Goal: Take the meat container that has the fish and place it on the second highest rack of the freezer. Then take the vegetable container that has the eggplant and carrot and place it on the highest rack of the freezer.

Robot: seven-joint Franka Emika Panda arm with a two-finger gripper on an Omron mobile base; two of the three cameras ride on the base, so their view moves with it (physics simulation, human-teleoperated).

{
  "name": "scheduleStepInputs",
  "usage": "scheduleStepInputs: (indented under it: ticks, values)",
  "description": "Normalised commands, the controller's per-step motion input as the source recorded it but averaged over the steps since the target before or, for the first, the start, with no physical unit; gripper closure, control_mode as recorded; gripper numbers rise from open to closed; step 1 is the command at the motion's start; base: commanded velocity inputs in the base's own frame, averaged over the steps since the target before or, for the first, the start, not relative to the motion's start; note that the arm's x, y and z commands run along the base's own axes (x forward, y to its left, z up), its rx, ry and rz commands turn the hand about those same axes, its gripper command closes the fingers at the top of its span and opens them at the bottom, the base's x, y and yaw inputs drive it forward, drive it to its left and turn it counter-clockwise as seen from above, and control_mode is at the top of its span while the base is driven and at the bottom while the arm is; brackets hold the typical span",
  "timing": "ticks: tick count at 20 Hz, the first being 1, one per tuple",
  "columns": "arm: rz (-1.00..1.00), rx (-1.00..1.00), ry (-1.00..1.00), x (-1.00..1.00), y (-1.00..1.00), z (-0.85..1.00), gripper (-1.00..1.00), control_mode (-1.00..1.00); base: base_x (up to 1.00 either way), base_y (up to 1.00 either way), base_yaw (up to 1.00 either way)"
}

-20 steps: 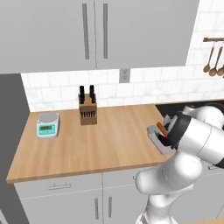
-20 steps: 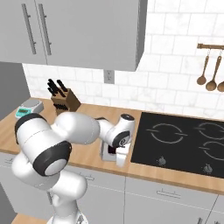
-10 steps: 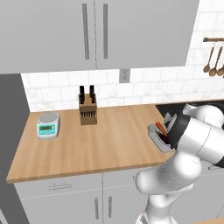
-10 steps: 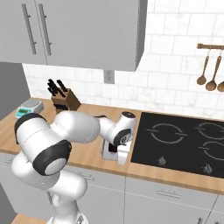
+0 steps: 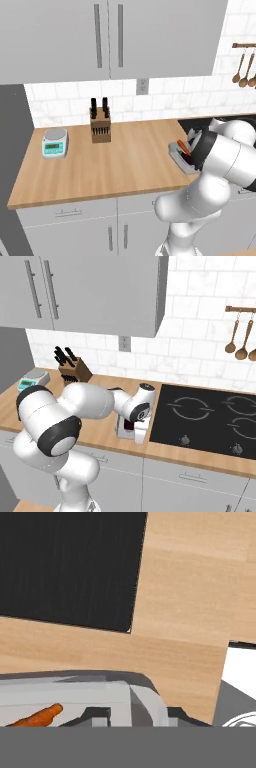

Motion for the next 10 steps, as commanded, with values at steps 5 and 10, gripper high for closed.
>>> scheduleStepInputs:
  ticks: [5,10]
  values:
    - [0.0,0.0,0.01,0.0,0.0,0.0,1.0,-1.0,0.0,0.0,0.0]
    - [-0.14,-0.04,0.02,-0.04,0.45,0.63,1.0,-1.0,0.0,0.0,0.0]
